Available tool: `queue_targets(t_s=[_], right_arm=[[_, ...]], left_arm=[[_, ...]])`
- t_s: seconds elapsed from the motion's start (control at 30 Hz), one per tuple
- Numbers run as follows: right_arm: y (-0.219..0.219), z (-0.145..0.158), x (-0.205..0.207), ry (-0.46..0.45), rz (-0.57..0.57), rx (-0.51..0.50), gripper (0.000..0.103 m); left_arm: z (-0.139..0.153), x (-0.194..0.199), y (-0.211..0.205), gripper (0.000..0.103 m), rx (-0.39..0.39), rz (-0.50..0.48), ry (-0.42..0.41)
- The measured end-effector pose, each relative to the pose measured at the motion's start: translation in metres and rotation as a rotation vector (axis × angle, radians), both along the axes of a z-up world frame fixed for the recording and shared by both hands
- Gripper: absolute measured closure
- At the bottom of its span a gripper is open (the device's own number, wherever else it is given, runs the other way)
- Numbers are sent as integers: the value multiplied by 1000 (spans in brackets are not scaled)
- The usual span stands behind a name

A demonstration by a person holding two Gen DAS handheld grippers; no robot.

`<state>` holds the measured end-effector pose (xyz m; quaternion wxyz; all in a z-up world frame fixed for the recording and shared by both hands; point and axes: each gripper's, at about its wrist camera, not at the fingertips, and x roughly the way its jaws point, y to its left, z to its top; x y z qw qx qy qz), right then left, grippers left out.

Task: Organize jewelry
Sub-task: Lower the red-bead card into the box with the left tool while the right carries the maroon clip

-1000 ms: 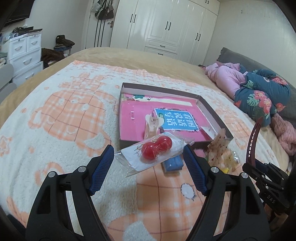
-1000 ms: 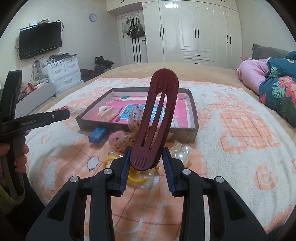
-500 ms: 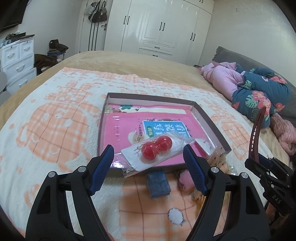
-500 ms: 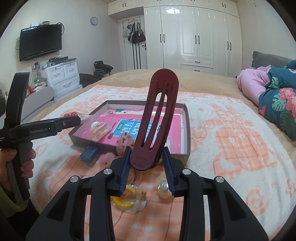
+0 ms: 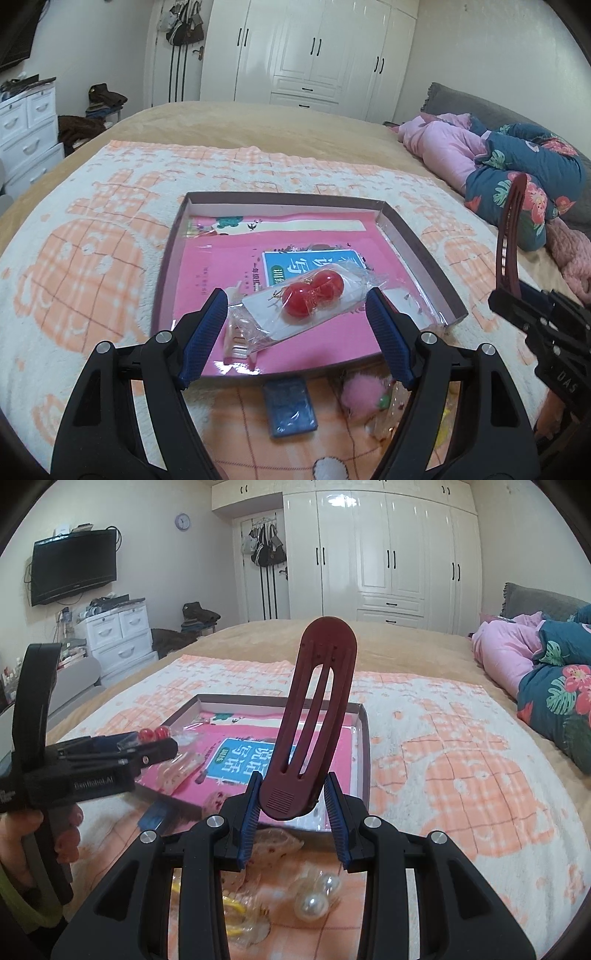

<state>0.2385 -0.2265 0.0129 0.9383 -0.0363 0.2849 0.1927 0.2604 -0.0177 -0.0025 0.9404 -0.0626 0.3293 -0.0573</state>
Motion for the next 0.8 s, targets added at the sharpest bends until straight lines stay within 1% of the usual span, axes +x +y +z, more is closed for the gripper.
queue_targets(t_s=[0.13,0.43,0.53,0.8], right_arm=[[2,3,19,19,-6,-13,70],[7,11,49,5,-4,-33,70],[9,9,61,14,3,-54,70],[10,-5,91,71,15,-55,70]], left_arm=[[-4,6,-6,35,19,-1,5],[-16,18,-17,35,40,-7,27],[-18,22,-20,35,43,-9,33],[-20,32,-23,35,53,-10,31]])
